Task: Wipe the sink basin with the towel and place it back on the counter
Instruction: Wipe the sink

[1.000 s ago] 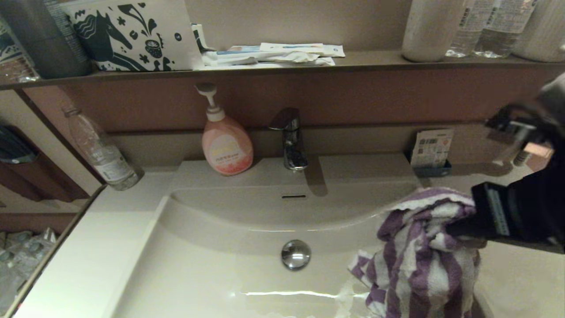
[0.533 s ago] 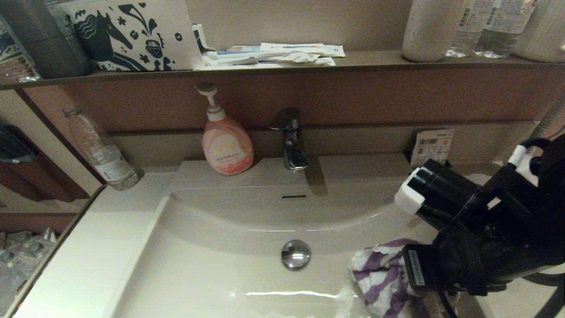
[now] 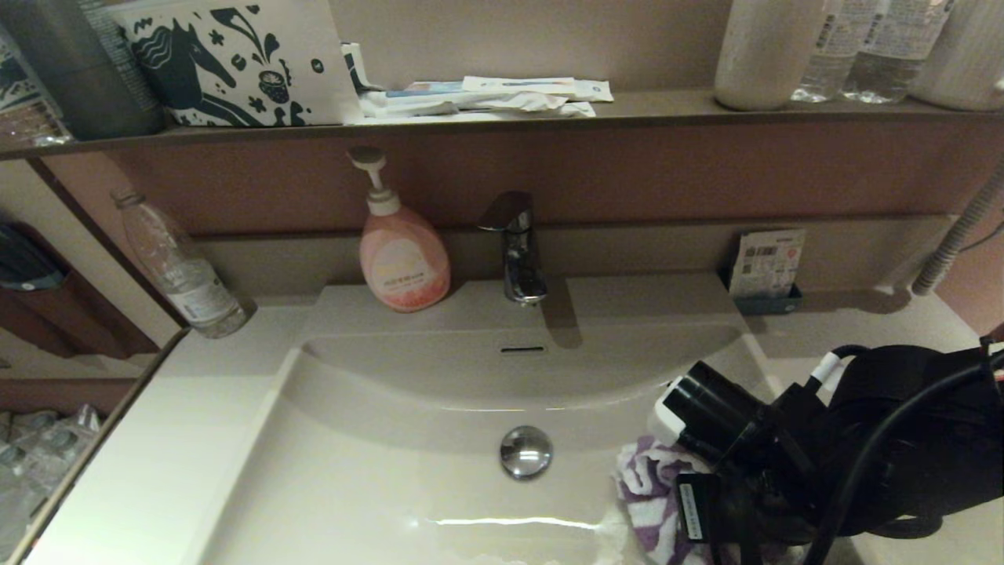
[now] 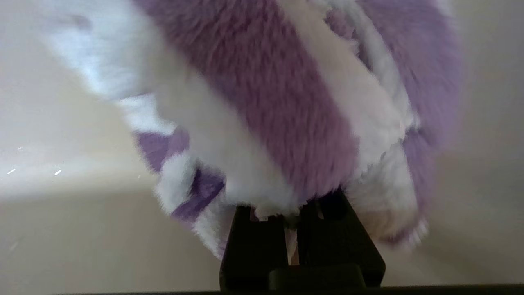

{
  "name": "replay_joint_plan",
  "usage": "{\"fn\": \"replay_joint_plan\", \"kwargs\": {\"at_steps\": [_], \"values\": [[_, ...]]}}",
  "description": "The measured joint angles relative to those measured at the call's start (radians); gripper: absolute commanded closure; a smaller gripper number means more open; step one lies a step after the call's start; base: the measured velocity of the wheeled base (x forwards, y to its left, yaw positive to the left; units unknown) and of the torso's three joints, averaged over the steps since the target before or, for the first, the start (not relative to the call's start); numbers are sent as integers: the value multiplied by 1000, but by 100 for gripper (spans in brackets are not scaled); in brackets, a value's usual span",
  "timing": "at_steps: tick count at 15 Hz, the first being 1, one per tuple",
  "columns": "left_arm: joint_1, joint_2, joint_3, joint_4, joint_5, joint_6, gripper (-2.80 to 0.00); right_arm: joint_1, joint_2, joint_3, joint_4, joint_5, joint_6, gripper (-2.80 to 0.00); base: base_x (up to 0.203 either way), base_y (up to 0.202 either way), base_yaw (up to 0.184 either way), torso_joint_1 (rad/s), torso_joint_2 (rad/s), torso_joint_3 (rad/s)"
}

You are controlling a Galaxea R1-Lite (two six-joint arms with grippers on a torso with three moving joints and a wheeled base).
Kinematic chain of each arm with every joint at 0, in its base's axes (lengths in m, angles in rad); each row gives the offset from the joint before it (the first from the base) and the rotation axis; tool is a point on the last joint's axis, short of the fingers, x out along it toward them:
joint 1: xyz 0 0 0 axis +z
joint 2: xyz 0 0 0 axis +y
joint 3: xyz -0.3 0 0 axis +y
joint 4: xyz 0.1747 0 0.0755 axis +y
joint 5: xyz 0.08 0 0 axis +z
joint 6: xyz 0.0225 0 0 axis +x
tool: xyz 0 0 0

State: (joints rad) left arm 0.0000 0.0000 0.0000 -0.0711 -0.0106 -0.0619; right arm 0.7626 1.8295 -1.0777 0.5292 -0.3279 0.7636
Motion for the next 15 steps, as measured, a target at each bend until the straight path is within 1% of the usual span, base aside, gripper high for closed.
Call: {"fn": "replay_joint_plan", "kwargs": {"at_steps": [3,6,8,11,12,14,15], "values": [[0,0,0,0,0,0,0,4,49,21,-85,19,-2,0,0,0,0,0,0,0],[0,0,0,0,0,0,0,32,102,24,-191,135,-3,0,0,0,0,0,0,0],[0,0,0,0,0,0,0,64,154,11,-234,151,-4,0,0,0,0,0,0,0],[0,0,0,0,0,0,0,115,233,-49,-262,162,-2,0,0,0,0,0,0,0],[0,0,0,0,0,0,0,129,256,-78,-270,181,-1,0,0,0,0,0,0,0],[0,0,0,0,0,0,0,147,306,-142,-299,252,-2,0,0,0,0,0,0,0],[0,0,0,0,0,0,0,156,331,-172,-301,269,-4,0,0,0,0,0,0,0]]}}
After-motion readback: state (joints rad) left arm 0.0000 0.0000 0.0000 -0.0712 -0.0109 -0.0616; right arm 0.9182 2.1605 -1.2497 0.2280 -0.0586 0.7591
